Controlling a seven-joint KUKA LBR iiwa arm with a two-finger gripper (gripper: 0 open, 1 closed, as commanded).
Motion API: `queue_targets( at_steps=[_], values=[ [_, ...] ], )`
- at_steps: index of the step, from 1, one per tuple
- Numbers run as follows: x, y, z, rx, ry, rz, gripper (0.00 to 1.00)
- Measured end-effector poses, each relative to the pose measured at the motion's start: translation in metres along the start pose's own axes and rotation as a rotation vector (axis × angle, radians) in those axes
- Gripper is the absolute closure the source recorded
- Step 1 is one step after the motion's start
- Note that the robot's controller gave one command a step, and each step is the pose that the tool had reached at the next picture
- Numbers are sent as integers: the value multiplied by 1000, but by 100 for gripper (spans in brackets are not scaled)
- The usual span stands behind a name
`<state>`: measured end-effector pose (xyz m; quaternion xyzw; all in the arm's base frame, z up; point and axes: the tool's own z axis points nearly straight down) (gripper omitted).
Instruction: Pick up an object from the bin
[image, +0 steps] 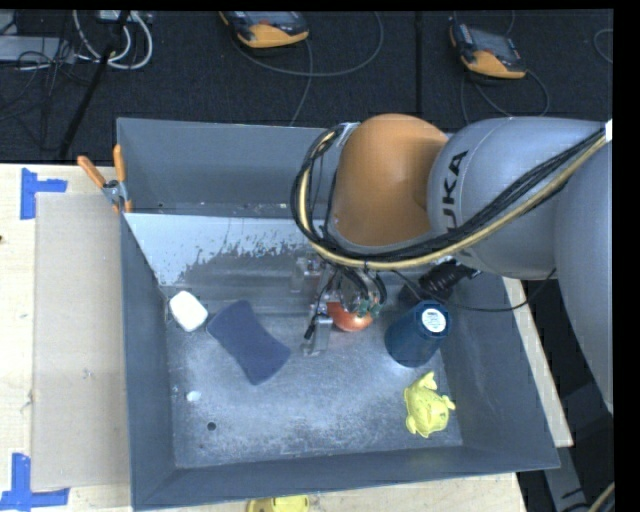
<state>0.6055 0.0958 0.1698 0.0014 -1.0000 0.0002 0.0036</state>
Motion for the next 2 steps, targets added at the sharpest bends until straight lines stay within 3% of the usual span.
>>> queue_targets(
  at_steps=[1,2],
  values=[
    [-1,0,-5,-1,-7,2,0],
    [-4,-19,15,-1,-8,37,0]
  ],
)
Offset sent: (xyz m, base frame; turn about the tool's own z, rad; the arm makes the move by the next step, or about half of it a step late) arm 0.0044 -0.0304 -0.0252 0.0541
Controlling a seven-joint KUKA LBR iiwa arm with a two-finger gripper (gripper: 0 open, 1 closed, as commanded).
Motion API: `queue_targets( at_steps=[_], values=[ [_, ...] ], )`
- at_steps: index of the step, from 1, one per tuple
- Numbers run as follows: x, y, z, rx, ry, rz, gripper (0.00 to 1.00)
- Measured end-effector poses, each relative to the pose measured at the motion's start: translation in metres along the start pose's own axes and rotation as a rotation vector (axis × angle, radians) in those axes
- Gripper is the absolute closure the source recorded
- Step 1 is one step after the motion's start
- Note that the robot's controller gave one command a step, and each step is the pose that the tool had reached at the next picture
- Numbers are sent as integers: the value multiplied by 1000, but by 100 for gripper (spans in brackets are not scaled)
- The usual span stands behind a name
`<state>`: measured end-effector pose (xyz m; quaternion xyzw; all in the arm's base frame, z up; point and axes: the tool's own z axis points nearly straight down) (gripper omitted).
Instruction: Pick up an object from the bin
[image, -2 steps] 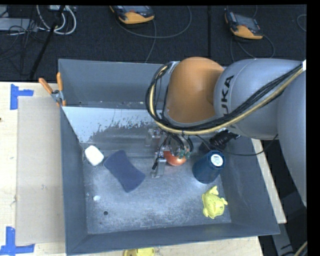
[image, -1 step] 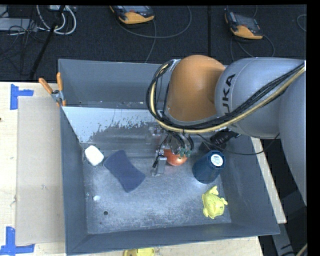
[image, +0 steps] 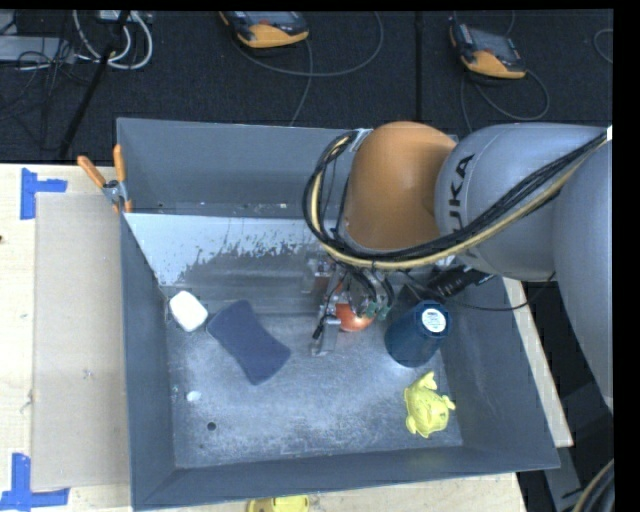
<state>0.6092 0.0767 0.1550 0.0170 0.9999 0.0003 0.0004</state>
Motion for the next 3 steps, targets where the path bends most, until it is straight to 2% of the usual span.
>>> queue_targets(
  at_steps=[2,3],
  values=[
    [-6,-54,29,0,1,12,0],
    [-2,-91,26,0,1,-154,0]
  ],
)
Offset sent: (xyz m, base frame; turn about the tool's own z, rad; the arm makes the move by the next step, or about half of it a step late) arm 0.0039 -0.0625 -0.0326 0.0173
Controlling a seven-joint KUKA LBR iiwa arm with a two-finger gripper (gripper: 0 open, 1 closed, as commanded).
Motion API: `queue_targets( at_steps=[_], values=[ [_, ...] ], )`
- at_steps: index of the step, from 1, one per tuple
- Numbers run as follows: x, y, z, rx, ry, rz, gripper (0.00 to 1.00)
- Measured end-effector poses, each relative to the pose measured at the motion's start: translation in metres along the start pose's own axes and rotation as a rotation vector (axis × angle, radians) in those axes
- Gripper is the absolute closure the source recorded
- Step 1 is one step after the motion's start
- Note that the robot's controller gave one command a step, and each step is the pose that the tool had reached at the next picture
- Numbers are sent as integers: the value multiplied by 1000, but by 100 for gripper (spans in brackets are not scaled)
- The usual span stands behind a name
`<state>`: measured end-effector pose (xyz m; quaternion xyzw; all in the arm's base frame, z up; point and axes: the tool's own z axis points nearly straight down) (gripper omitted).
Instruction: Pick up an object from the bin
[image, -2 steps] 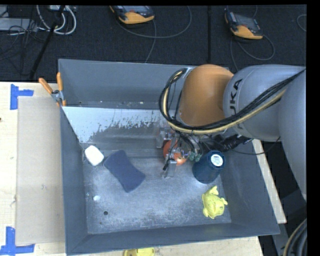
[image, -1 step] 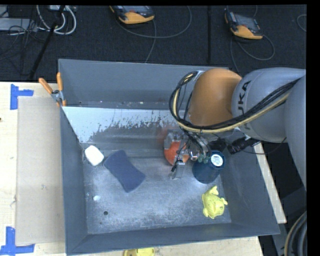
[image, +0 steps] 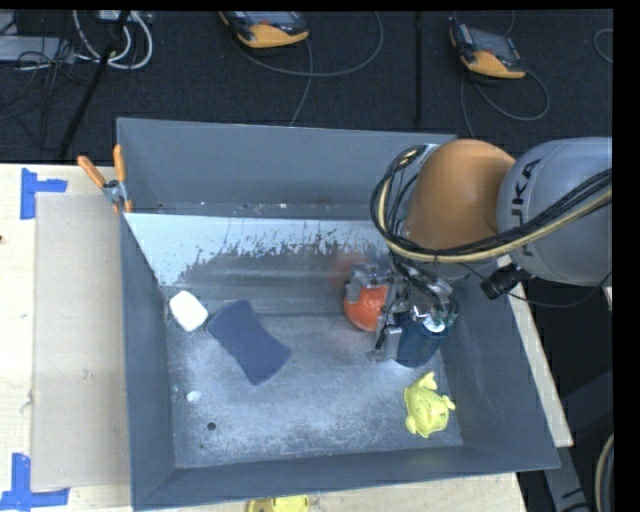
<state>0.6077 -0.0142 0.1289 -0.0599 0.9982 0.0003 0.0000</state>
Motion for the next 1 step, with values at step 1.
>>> queue_targets(
  at_steps=[1],
  values=[
    [2,-14,-7,1,-2,-2,0]
  ],
)
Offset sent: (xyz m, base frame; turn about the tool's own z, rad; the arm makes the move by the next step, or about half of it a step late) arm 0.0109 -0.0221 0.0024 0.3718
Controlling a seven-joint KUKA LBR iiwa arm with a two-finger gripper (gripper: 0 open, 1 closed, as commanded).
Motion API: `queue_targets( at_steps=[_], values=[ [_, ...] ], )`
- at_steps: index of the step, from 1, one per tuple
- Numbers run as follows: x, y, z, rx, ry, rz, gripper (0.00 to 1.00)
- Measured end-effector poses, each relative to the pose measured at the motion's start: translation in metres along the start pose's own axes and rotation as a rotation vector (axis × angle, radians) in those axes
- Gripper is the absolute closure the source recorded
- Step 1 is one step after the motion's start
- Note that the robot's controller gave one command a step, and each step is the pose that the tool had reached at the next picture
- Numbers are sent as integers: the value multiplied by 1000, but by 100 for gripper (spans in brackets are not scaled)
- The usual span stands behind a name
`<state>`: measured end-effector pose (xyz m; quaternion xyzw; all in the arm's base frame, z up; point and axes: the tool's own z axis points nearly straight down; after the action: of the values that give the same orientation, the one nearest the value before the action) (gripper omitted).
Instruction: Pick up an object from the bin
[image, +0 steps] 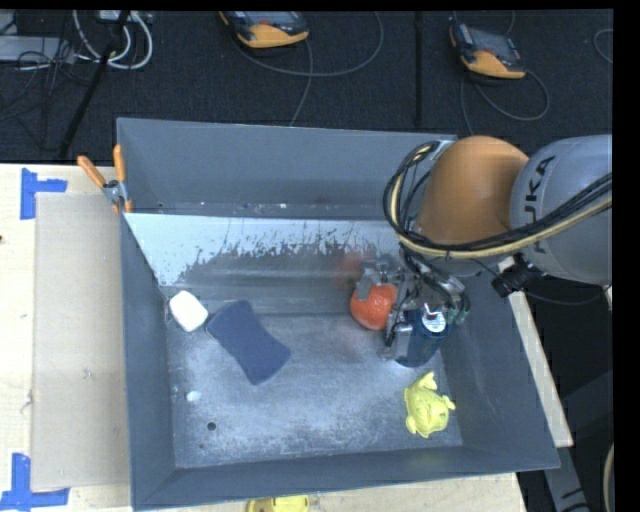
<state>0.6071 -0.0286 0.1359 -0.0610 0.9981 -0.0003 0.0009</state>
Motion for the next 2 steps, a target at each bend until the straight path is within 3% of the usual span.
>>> queue_targets(
  at_steps=[1,2],
  values=[
    [-6,-2,2,-1,-1,218,0],
    [2,-18,0,-1,1,344,0]
  ],
)
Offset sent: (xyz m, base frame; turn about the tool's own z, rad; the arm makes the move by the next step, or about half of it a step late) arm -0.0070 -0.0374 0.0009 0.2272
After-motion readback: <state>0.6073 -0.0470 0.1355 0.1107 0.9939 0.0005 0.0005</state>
